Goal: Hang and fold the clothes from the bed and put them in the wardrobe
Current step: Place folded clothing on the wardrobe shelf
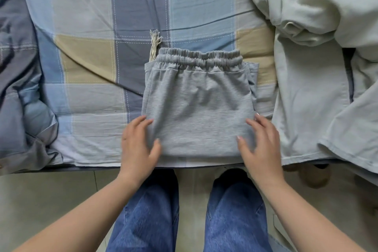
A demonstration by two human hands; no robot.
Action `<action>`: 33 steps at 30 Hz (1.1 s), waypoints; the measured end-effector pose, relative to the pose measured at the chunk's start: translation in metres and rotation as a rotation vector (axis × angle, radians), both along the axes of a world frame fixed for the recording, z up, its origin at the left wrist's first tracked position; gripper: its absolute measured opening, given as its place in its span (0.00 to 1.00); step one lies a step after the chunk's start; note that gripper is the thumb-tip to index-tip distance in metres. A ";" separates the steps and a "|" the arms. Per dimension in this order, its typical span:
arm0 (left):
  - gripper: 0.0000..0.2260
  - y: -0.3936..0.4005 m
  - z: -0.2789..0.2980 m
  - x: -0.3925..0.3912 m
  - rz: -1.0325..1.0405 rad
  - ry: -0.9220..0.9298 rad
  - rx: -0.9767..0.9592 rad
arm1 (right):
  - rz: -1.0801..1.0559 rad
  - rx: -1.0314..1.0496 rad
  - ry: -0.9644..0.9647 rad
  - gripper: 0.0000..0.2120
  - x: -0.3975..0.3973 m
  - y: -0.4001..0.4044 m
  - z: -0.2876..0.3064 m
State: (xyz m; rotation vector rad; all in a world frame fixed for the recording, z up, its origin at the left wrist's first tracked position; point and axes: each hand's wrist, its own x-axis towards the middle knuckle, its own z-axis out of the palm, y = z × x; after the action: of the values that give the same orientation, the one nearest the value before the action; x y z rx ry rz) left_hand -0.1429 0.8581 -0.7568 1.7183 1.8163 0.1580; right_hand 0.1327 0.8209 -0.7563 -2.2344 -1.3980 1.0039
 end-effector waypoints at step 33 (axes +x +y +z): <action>0.22 0.097 -0.030 0.003 0.361 -0.340 -0.445 | -0.471 -0.314 0.485 0.22 0.018 0.068 -0.041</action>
State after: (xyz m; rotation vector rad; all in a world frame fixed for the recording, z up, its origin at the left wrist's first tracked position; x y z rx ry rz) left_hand -0.1399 0.9550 -0.7870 0.9862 1.7268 0.1673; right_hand 0.1508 0.8893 -0.7973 -2.1567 -0.5066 1.5190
